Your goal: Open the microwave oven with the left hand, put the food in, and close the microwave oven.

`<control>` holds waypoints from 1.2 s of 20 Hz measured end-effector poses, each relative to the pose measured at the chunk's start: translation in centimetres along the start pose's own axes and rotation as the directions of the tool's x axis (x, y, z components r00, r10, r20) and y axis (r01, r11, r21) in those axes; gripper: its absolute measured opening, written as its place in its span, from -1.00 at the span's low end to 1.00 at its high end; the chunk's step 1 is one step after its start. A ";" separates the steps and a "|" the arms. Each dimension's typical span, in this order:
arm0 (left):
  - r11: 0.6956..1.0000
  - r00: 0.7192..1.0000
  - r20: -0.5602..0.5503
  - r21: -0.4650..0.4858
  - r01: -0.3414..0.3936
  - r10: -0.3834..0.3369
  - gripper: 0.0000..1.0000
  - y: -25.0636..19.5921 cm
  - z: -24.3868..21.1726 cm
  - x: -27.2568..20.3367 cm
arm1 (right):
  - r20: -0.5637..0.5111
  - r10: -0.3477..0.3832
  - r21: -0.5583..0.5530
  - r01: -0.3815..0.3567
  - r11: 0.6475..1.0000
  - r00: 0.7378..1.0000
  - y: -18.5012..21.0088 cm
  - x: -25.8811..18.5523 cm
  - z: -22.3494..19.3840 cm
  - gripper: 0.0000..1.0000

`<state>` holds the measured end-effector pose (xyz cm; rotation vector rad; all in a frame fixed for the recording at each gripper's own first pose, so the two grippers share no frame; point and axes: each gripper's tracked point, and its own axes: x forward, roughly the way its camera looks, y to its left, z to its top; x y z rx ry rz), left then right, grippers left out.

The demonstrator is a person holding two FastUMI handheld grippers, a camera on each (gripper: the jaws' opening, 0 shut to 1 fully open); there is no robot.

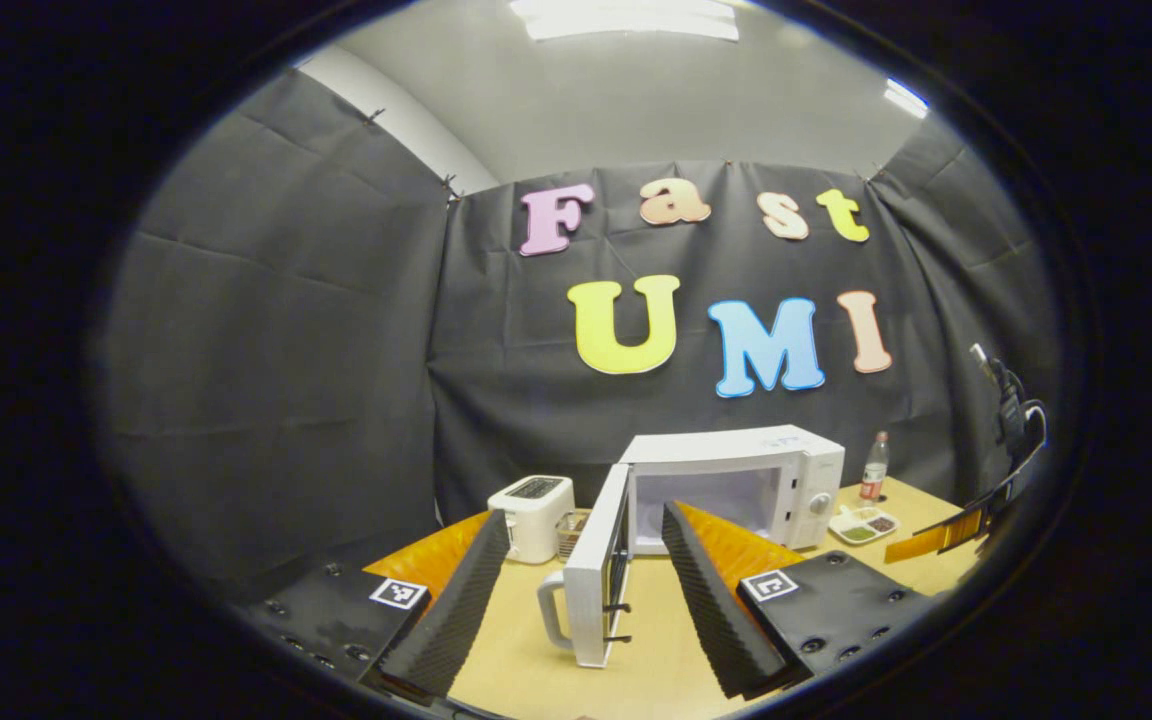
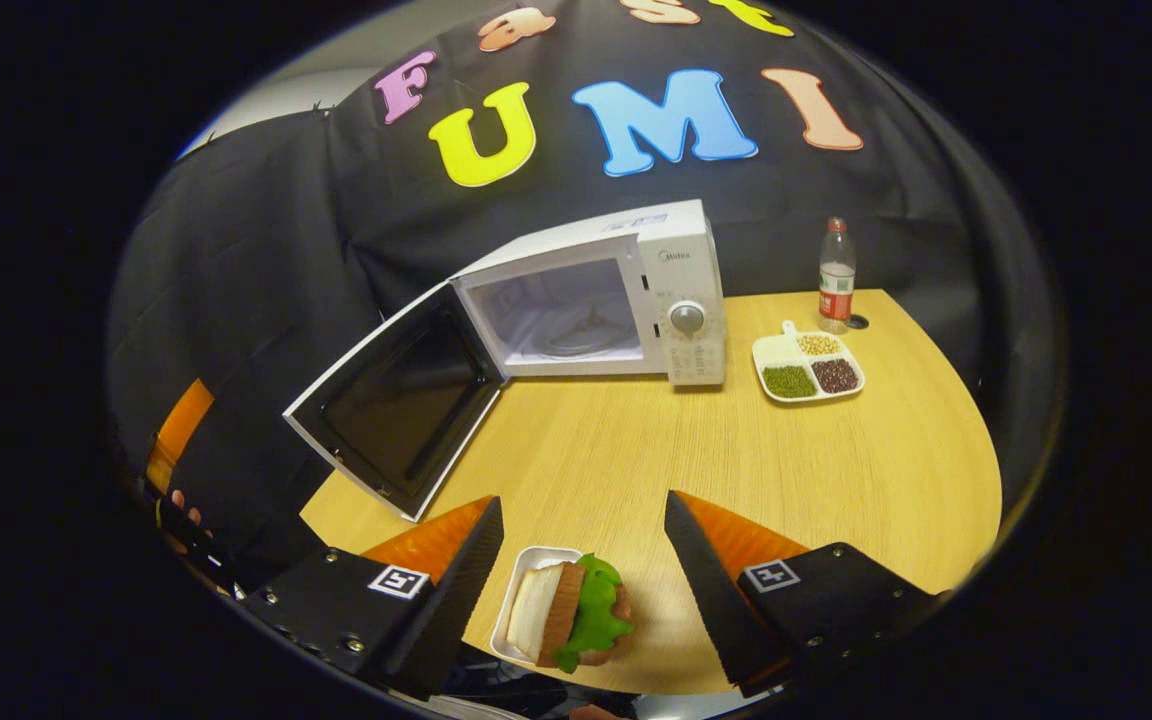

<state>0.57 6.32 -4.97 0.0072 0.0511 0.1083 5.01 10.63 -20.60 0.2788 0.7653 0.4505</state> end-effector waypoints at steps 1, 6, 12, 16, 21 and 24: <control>1.000 1.000 0.003 0.002 -0.005 0.005 1.00 -0.1 0.1 -0.1 | -0.025 0.011 0.015 -0.010 1.000 1.000 0.0 0.3 -0.6 0.97; 1.000 1.000 0.011 0.013 -0.024 0.024 1.00 -0.3 0.6 -0.8 | -0.141 0.057 0.099 -0.044 0.994 0.988 -0.1 1.3 -4.0 0.97; 0.999 0.999 0.021 0.020 -0.048 0.048 1.00 -0.5 1.3 -1.8 | -0.295 0.135 0.251 -0.059 0.966 0.946 0.1 2.2 -8.3 0.97; 0.997 0.997 0.021 0.032 -0.070 0.070 1.00 -0.5 1.3 -2.7 | -0.342 0.187 0.320 -0.073 0.945 0.921 0.7 2.5 -10.2 0.92; 0.995 0.995 0.025 0.033 -0.092 0.092 1.00 -0.6 1.7 -3.4 | -0.389 0.245 0.372 -0.091 0.924 0.888 1.5 2.5 -11.7 0.48; 0.994 0.994 0.031 0.033 -0.101 0.100 1.00 -0.5 2.0 -3.6 | -0.388 0.253 0.370 -0.101 0.924 0.886 1.5 2.2 -11.7 -0.09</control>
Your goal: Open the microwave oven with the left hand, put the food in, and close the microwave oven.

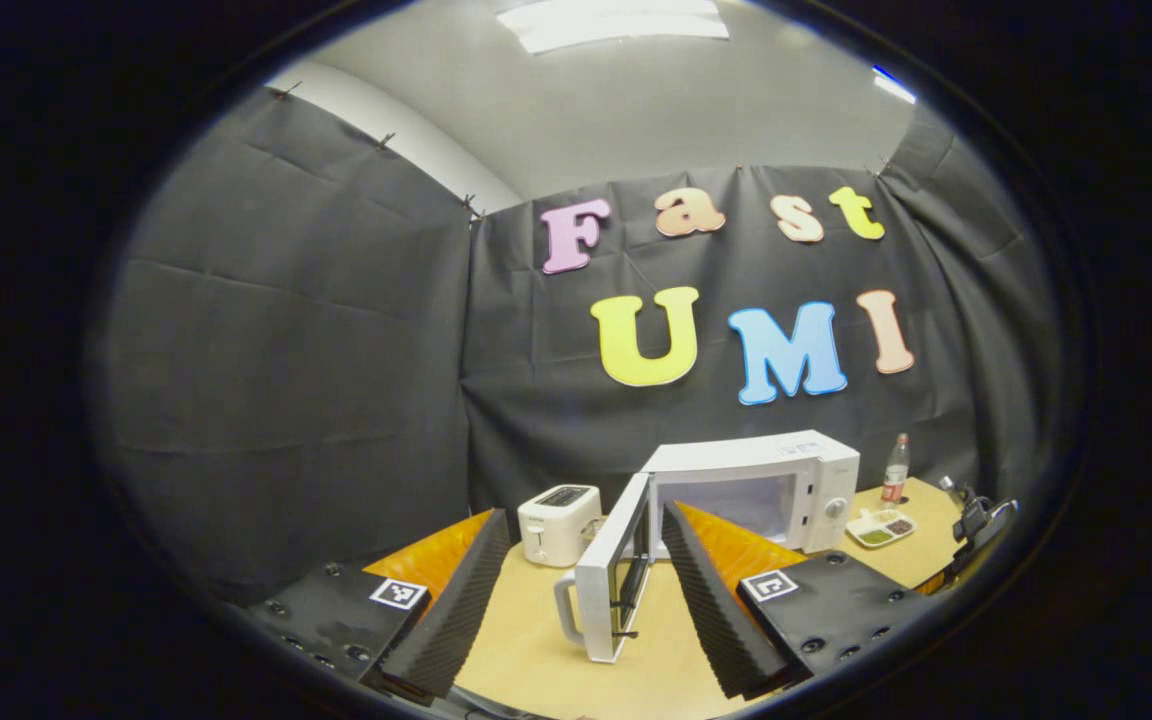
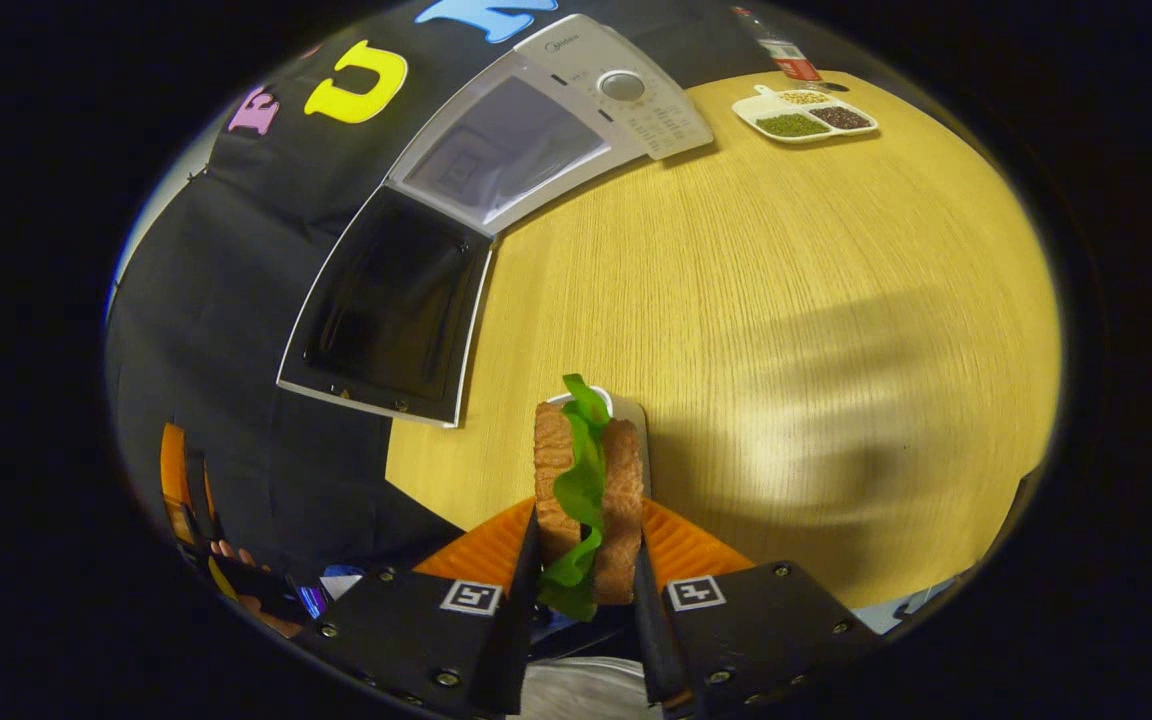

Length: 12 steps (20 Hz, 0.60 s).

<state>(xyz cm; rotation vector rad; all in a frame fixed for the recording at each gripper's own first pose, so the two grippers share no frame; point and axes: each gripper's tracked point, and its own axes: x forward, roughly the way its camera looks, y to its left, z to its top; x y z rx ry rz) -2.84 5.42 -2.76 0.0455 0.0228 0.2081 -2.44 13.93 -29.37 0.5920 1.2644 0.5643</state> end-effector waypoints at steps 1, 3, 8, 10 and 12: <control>1.000 1.000 0.002 -0.002 -0.001 0.001 1.00 0.0 0.0 0.2 | 0.008 -0.005 0.000 0.005 1.000 1.000 0.0 -0.1 0.3 -0.09; 1.000 1.000 0.010 -0.002 0.005 -0.005 1.00 0.0 0.3 0.4 | 0.017 -0.022 -0.037 0.023 0.999 1.000 0.0 -0.6 0.3 -0.32; 1.000 0.999 0.041 0.000 0.022 -0.022 1.00 0.2 1.2 2.4 | 0.074 0.000 -0.040 0.003 0.999 0.997 2.0 -1.9 1.9 -0.32; 0.999 0.998 0.046 -0.023 0.035 -0.034 1.00 0.2 1.1 3.5 | 0.099 0.009 -0.033 -0.006 0.999 0.995 3.0 -2.2 3.1 -0.32; 0.998 0.997 0.052 -0.038 0.052 -0.050 1.00 0.4 1.1 4.8 | 0.128 0.007 -0.038 -0.002 0.999 0.992 4.1 -2.4 4.5 -0.32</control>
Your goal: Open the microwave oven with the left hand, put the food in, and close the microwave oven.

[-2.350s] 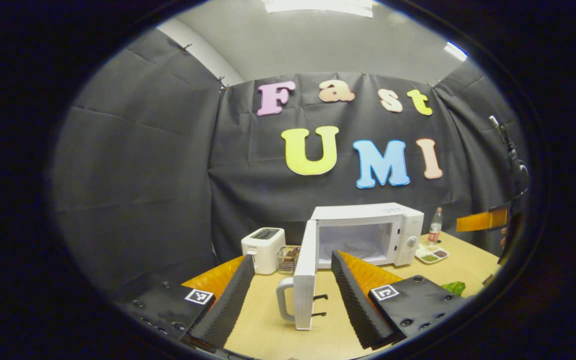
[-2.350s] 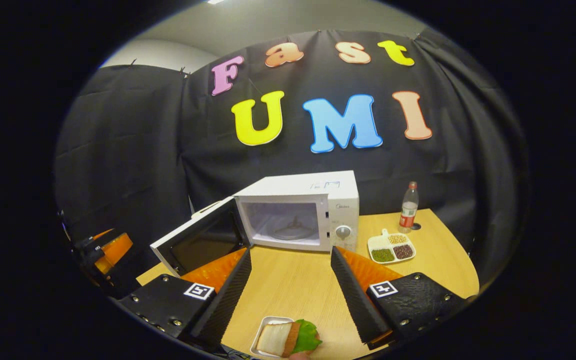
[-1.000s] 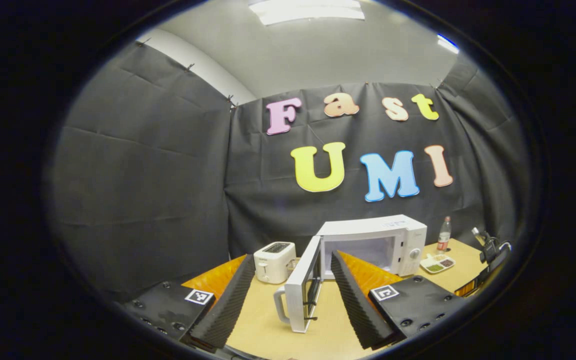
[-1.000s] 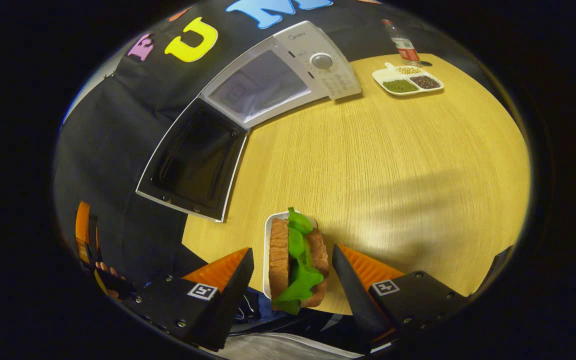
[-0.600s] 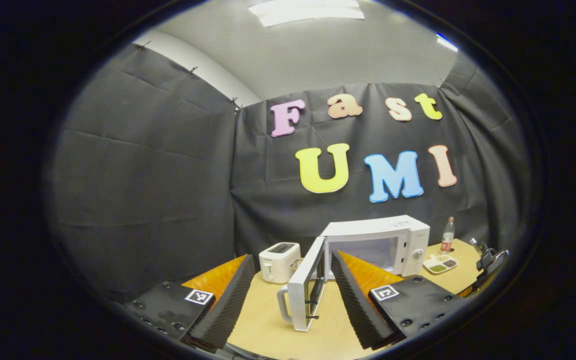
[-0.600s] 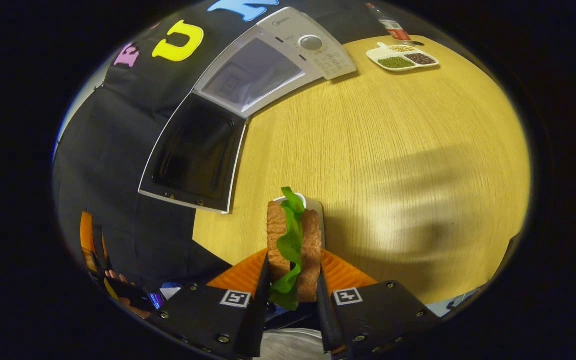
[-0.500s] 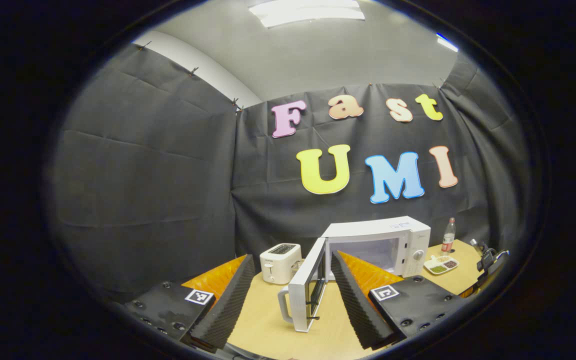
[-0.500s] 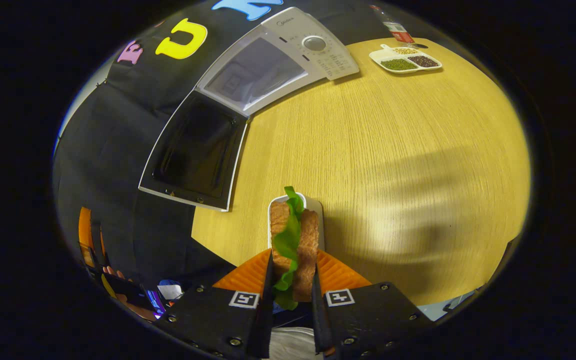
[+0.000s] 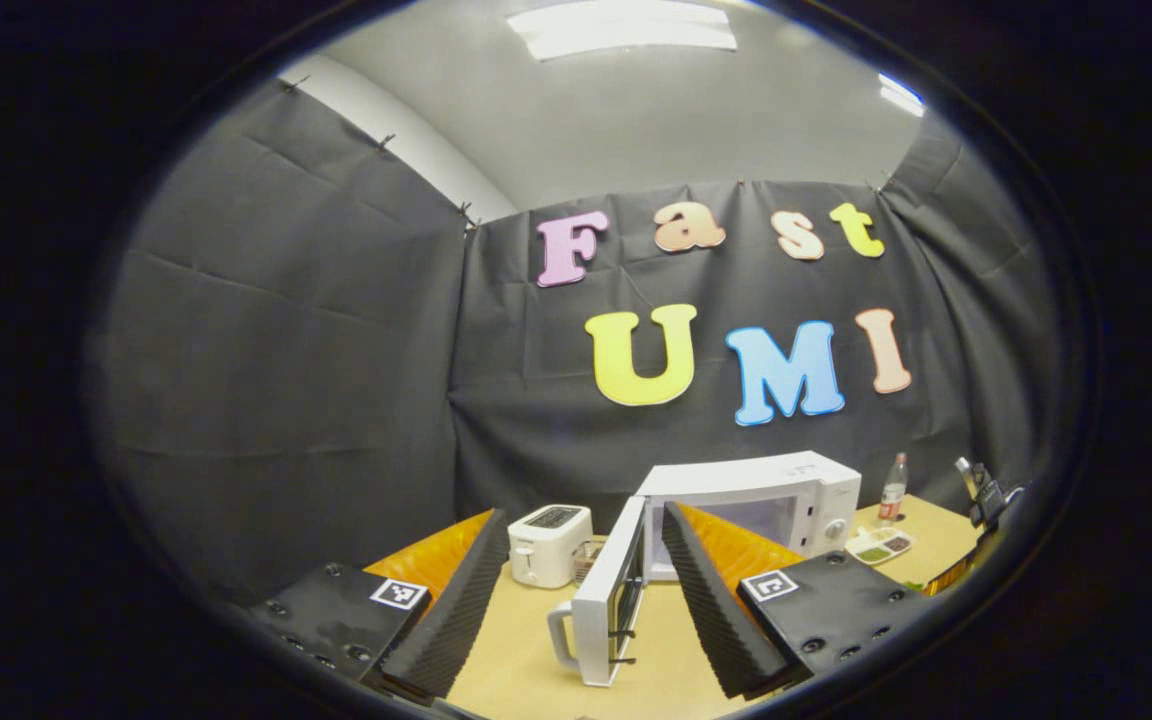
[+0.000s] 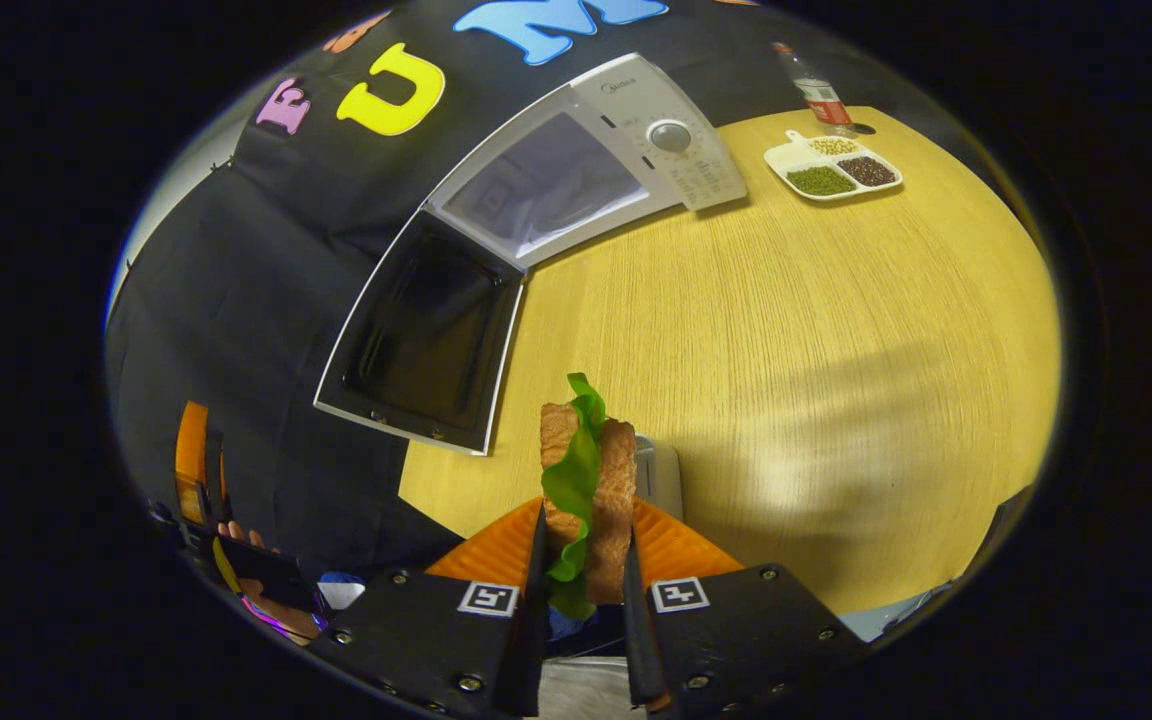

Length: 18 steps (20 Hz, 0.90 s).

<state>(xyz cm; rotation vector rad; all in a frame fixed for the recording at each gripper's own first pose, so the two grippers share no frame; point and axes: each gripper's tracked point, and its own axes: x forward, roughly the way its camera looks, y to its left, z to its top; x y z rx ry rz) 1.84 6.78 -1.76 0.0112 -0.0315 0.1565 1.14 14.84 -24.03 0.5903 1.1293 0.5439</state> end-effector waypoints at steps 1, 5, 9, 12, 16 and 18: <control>1.000 1.000 0.000 -0.003 0.006 -0.006 1.00 0.3 -0.1 0.8 | 0.021 -0.001 -0.008 0.001 1.000 1.000 0.7 0.0 0.8 -0.32; 1.000 1.000 0.006 -0.013 0.027 -0.027 1.00 1.5 -0.3 3.4 | 0.104 0.010 -0.031 -0.007 0.999 0.995 3.6 1.1 4.1 -0.32; 0.999 0.999 0.001 -0.011 0.038 -0.038 1.00 3.3 -0.9 5.7 | 0.169 -0.001 -0.034 0.007 0.999 0.986 5.4 3.1 6.9 -0.32; 0.999 0.999 -0.007 -0.013 0.039 -0.039 1.00 4.8 -1.2 7.5 | 0.215 -0.007 -0.039 0.016 0.999 0.977 6.5 5.0 8.8 -0.33; 1.000 0.999 -0.012 -0.006 0.031 -0.031 1.00 7.4 -2.0 9.4 | 0.287 -0.004 -0.031 0.014 0.999 0.958 8.1 7.5 11.8 -0.32; 1.000 1.000 -0.016 -0.006 0.022 -0.022 1.00 8.7 -2.1 10.1 | 0.328 -0.009 -0.032 0.021 0.999 0.945 8.6 8.7 13.6 -0.33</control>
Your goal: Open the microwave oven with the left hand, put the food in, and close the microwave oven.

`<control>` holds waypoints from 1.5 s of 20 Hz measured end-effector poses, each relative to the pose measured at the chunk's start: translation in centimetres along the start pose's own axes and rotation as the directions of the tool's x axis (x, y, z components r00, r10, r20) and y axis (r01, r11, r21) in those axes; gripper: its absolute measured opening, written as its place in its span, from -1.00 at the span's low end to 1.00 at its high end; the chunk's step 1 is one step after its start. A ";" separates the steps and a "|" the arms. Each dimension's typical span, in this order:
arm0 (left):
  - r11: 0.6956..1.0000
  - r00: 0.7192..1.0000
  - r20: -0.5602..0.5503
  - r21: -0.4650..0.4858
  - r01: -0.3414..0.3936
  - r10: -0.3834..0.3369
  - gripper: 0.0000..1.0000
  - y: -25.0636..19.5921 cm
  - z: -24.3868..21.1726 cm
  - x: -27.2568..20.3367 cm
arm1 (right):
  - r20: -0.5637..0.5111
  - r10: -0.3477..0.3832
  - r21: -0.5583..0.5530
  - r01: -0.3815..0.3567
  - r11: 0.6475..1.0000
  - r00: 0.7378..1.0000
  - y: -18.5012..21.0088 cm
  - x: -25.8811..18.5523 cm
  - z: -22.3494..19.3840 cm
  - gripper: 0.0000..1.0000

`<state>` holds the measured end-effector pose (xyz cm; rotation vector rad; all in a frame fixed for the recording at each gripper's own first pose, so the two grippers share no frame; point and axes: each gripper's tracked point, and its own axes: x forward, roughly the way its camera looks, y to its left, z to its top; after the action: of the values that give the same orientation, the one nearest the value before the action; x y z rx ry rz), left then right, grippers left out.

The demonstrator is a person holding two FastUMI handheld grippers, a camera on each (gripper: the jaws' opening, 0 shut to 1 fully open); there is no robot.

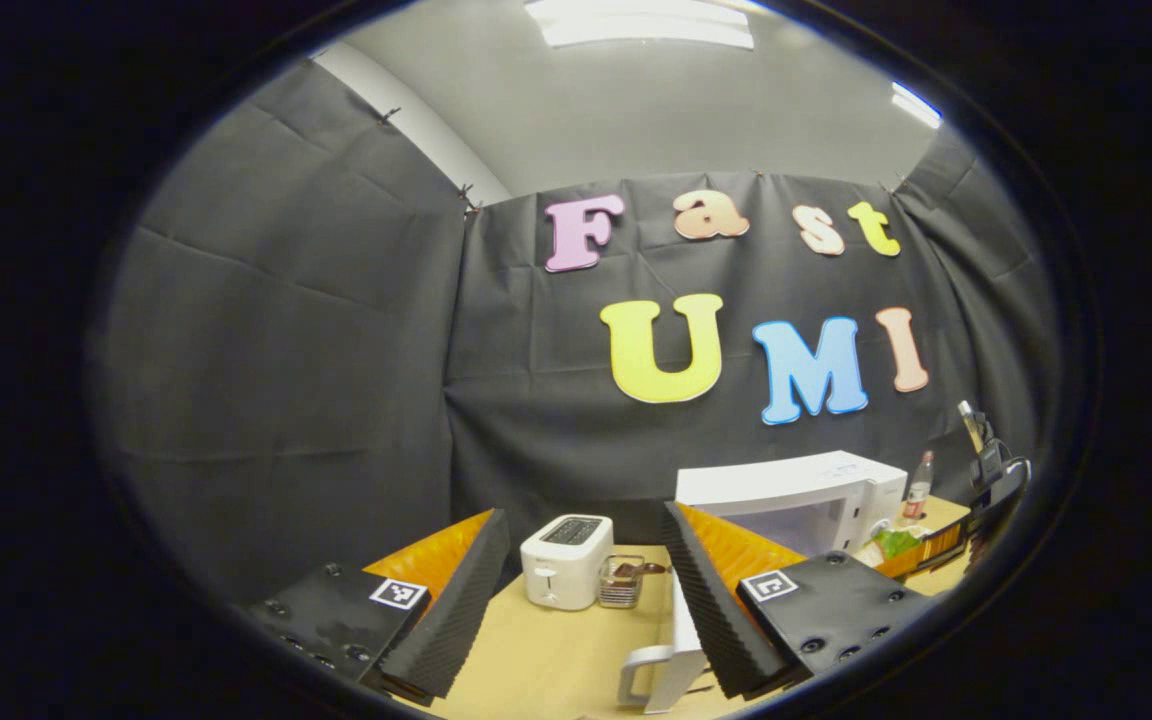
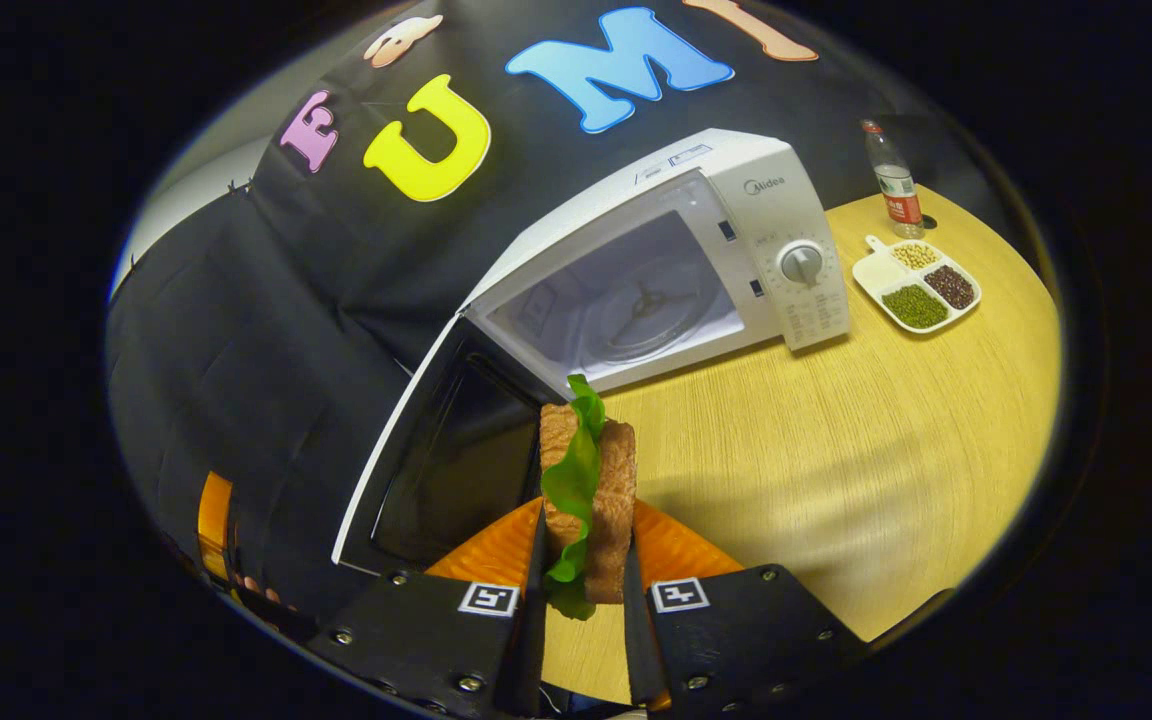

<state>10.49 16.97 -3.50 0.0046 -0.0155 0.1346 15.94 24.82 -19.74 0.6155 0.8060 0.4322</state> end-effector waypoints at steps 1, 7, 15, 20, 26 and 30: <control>1.000 1.000 -0.003 0.000 -0.006 0.006 1.00 0.8 -0.2 0.3 | 0.022 -0.001 0.002 0.001 1.000 1.000 0.3 0.9 0.7 -0.32; 0.999 0.999 -0.032 0.012 -0.032 0.032 1.00 4.5 -1.7 2.4 | 0.122 -0.023 0.045 0.017 0.999 0.992 0.9 6.3 4.2 -0.33; 0.998 0.994 -0.086 0.026 -0.066 0.068 1.00 8.1 -4.0 4.0 | 0.233 -0.083 0.079 0.066 0.995 0.969 -0.4 12.8 8.3 -0.33; 0.995 0.986 -0.133 0.037 -0.094 0.098 1.00 10.1 -5.6 3.8 | 0.314 -0.101 0.105 0.071 0.992 0.944 -1.4 16.4 11.0 -0.33; 0.991 0.978 -0.162 0.067 -0.119 0.128 1.00 11.3 -6.2 3.3 | 0.345 -0.134 0.132 0.093 0.987 0.929 -2.8 20.5 12.9 -0.33; 0.990 0.976 -0.174 0.071 -0.121 0.132 1.00 11.4 -6.7 3.4 | 0.367 -0.154 0.133 0.113 0.985 0.917 -3.6 22.3 13.7 -0.33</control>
<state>12.46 28.72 -10.15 0.0512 0.1674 0.2626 40.81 30.23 -26.66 0.7141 0.5007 0.1356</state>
